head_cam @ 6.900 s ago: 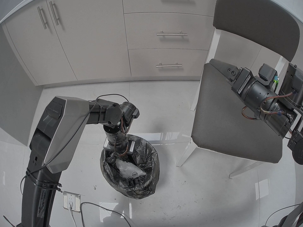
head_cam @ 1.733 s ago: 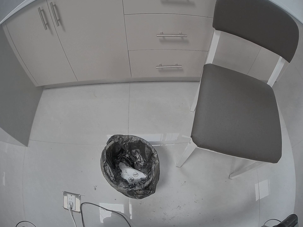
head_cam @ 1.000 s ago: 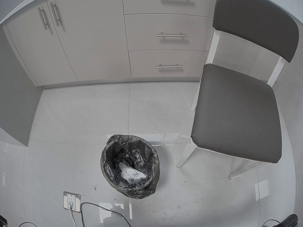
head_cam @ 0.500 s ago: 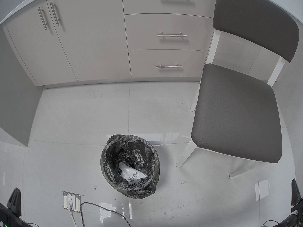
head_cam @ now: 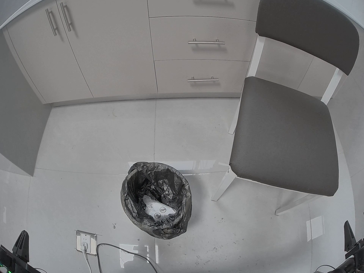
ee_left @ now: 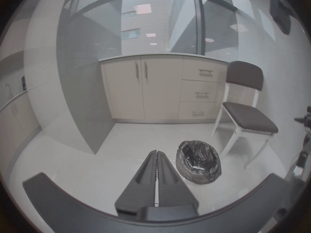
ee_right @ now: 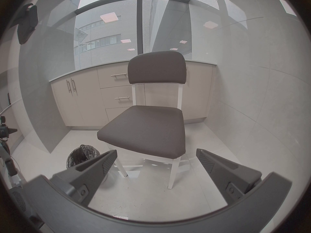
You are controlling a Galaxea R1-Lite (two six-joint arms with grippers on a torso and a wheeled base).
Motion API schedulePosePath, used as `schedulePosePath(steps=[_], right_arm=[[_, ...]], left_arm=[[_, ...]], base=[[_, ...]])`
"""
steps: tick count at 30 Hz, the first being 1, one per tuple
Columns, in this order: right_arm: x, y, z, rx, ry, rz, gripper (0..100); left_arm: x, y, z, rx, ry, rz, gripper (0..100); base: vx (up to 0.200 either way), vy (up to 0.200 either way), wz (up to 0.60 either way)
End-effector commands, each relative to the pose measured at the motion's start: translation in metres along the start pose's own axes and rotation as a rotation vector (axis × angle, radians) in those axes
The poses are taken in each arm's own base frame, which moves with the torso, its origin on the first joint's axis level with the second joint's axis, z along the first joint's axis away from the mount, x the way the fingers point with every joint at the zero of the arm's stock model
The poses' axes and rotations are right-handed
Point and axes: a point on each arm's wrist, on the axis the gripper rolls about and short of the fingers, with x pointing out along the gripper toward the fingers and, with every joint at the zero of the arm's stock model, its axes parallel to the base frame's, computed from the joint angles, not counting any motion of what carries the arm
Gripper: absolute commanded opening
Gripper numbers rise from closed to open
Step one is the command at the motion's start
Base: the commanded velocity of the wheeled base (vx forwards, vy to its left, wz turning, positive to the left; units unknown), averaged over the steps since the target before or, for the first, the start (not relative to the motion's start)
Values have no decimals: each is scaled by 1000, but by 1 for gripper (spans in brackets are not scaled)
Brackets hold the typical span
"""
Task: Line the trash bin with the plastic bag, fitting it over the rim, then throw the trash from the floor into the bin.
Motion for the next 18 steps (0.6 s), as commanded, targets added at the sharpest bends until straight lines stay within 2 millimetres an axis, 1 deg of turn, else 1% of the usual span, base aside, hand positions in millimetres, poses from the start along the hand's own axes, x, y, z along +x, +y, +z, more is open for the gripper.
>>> schedulePosePath(steps=[1, 5, 7, 8, 12, 13, 18], right_arm=[[0, 0, -6, -9, 9, 24, 100], [0, 1, -7, -23, 28, 43, 100], [0, 1, -8, -15, 32, 49, 100], [0, 1, -8, -15, 32, 49, 100], [0, 1, -8, -29, 34, 54, 100], [0, 1, -8, -44, 36, 74, 100], [0, 1, -10, -46, 56, 88, 100]], left_arm=[[1, -1, -5, 85, 2, -63, 0], [1, -1, -5, 59, 2, -68, 0], [1, 0, -5, 1, -4, -16, 0], [1, 0, -5, -1, -4, -13, 0], [1, 0, -5, 30, -11, -19, 0], [1, 0, -5, 60, -11, -26, 0], [1, -1, -5, 65, -11, -51, 0]], base=[[0, 0, 0], [0, 0, 0], [0, 0, 0], [0, 0, 0], [0, 0, 0], [0, 0, 0], [0, 0, 0]])
